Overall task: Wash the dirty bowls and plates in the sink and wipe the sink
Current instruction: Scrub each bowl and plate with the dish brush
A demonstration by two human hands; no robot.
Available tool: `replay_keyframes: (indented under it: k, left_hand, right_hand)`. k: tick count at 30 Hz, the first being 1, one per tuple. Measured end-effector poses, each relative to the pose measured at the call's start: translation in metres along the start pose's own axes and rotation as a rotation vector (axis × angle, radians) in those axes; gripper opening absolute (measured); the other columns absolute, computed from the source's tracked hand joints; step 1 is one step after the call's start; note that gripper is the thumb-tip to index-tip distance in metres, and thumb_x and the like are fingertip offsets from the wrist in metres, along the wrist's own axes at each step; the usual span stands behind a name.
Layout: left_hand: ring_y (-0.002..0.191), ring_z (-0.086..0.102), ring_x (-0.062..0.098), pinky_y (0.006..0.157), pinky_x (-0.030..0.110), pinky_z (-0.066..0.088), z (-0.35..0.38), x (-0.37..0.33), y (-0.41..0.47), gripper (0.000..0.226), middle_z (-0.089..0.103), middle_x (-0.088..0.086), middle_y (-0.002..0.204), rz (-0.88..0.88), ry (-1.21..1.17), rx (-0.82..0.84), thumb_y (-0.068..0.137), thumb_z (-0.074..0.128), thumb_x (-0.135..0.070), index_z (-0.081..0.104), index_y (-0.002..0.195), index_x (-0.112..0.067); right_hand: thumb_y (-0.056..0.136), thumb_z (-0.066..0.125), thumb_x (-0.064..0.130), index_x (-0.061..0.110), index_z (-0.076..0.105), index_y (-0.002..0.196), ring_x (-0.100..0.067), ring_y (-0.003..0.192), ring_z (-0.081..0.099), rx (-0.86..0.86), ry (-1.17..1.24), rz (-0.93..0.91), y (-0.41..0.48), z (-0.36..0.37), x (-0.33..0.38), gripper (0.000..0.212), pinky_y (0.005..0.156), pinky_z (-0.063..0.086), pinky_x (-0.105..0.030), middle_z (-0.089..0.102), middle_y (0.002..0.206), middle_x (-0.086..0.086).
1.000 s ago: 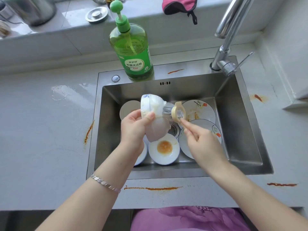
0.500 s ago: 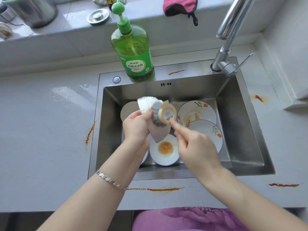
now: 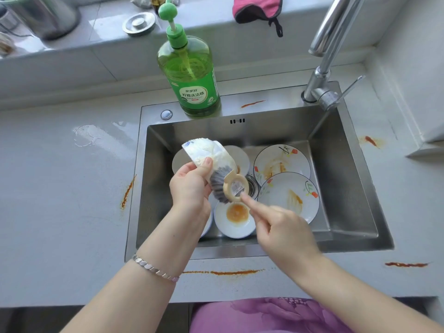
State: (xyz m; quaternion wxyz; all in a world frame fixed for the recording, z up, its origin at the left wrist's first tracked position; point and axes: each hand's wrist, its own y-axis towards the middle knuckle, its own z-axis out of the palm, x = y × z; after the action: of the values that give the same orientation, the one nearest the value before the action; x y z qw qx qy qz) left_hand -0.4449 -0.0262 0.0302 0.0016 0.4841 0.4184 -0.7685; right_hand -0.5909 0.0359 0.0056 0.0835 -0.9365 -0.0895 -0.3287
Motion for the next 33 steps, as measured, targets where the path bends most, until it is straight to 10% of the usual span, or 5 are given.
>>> replay_keyframes:
  k: [19, 29, 33]
  left_hand:
    - [0.058, 0.068, 0.011, 0.051, 0.022, 0.056, 0.008, -0.002, -0.009, 0.008, 0.067, 0.007, 0.077, 0.033, -0.190, -0.006, 0.090, 0.057, -0.002, 0.058, 0.084, -0.008]
    - [0.069, 0.071, 0.014, 0.070, 0.029, 0.059, 0.004, 0.000, -0.009, 0.006, 0.071, 0.007, 0.081, 0.023, -0.258, 0.057, 0.090, 0.056, -0.004, 0.060, 0.094, -0.006]
    - [0.072, 0.071, 0.015, 0.063, 0.026, 0.059, -0.003, 0.004, -0.007, 0.008, 0.072, 0.006, 0.081, 0.016, -0.203, 0.130, 0.090, 0.054, -0.005, 0.060, 0.095, -0.005]
  right_hand:
    - [0.095, 0.047, 0.018, 0.054, 0.043, 0.122, -0.010, 0.044, 0.035, 0.014, 0.387, 0.135, -0.004, 0.011, 0.013, 0.045, 0.052, 0.029, -0.025, 0.040, 0.044, 0.010]
    - [0.097, 0.044, 0.012, 0.029, 0.053, 0.130, -0.012, 0.043, 0.049, 0.024, 0.809, 0.437, 0.007, 0.007, 0.004, 0.038, 0.044, 0.043, -0.016, 0.060, 0.051, 0.011]
    - [0.098, 0.042, 0.017, 0.040, 0.054, 0.123, -0.004, 0.038, 0.019, 0.093, 0.963, 0.614, 0.011, 0.007, -0.012, 0.035, 0.033, 0.019, -0.014, 0.027, 0.047, 0.010]
